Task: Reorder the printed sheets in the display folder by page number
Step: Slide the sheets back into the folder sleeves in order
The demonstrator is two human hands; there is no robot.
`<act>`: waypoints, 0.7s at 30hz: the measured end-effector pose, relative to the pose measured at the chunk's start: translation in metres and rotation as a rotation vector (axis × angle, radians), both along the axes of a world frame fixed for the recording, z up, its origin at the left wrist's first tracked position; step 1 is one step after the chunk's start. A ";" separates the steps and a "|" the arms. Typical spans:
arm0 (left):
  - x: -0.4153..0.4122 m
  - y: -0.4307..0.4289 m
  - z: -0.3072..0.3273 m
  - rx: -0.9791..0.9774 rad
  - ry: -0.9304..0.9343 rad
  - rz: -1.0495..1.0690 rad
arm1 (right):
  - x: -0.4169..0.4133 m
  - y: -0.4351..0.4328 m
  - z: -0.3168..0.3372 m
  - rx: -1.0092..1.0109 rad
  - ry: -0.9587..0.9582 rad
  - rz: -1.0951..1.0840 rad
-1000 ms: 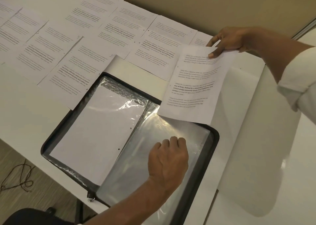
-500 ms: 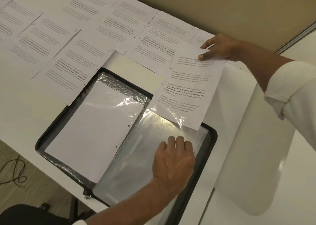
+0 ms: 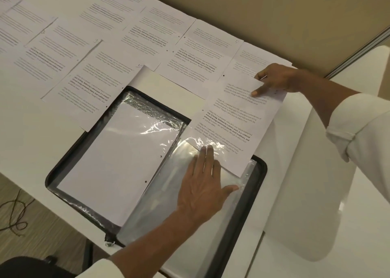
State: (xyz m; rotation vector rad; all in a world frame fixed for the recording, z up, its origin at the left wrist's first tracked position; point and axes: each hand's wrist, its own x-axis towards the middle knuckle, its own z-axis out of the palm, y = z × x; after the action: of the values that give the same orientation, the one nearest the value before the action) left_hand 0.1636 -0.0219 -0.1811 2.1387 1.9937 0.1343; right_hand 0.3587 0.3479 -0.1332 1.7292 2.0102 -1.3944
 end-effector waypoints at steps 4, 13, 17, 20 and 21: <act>-0.015 -0.007 -0.015 -0.041 -0.028 -0.042 | -0.006 -0.008 -0.007 -0.024 0.005 0.075; -0.022 -0.036 -0.023 -0.038 -0.008 -0.059 | -0.023 -0.028 -0.023 -0.120 0.039 0.162; -0.022 -0.044 -0.023 -0.010 -0.001 -0.054 | -0.031 -0.041 -0.021 -0.176 0.048 0.193; -0.023 -0.048 -0.019 -0.011 0.005 -0.066 | -0.036 -0.050 -0.020 -0.165 0.062 0.209; -0.023 -0.049 -0.018 -0.017 0.000 -0.074 | -0.037 -0.052 -0.020 -0.158 0.065 0.209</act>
State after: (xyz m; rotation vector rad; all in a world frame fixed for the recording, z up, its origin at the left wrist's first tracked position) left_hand 0.1408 -0.0712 -0.1994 2.1987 1.9055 0.1053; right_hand 0.3220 0.2960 -0.1532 1.3829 1.9859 -1.5095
